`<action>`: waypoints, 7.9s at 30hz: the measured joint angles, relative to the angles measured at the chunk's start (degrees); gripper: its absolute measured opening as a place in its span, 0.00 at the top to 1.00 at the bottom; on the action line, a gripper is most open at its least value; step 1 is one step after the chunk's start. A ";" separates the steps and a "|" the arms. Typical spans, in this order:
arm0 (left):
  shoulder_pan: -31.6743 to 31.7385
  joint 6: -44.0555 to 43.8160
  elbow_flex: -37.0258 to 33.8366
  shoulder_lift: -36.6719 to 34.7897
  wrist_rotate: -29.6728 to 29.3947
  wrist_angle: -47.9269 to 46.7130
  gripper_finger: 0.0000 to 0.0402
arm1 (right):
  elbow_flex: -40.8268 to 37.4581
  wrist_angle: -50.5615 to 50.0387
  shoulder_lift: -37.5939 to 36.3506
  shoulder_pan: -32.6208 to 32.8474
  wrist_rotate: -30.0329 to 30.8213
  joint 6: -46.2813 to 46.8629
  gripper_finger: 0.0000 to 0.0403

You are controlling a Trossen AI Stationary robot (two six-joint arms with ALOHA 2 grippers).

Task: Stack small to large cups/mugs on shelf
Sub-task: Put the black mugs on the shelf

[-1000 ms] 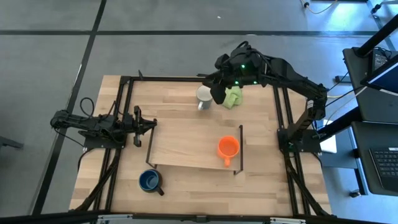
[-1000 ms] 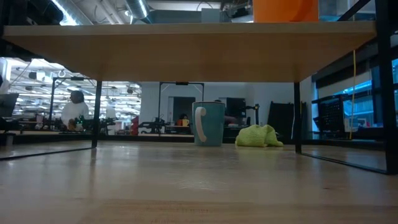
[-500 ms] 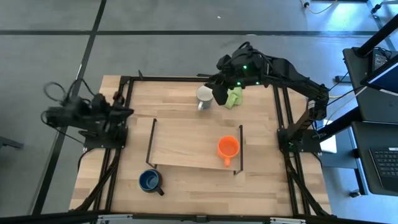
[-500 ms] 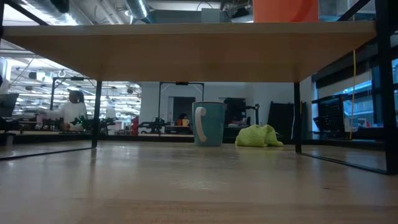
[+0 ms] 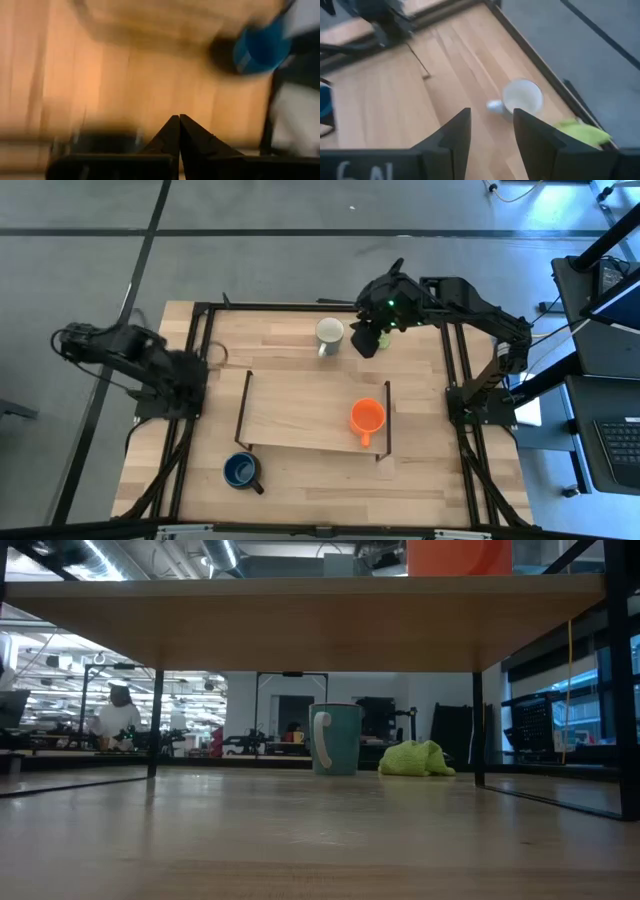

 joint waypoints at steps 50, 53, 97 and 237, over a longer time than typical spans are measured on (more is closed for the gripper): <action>-44.46 -94.30 -5.30 30.52 -22.03 30.99 0.89 | -0.02 -5.56 -5.48 3.27 3.82 -1.76 0.63; -44.41 -96.11 -5.30 32.42 -21.95 32.17 0.81 | -0.02 -5.56 -5.48 3.27 3.82 -1.77 0.63; -39.31 -91.13 -5.30 40.00 -16.36 31.95 0.97 | -0.02 -5.32 -5.44 3.27 3.79 -1.81 0.63; 11.03 7.95 64.12 67.54 -9.97 -0.92 0.95 | -23.23 7.20 -17.42 6.85 18.77 11.41 0.63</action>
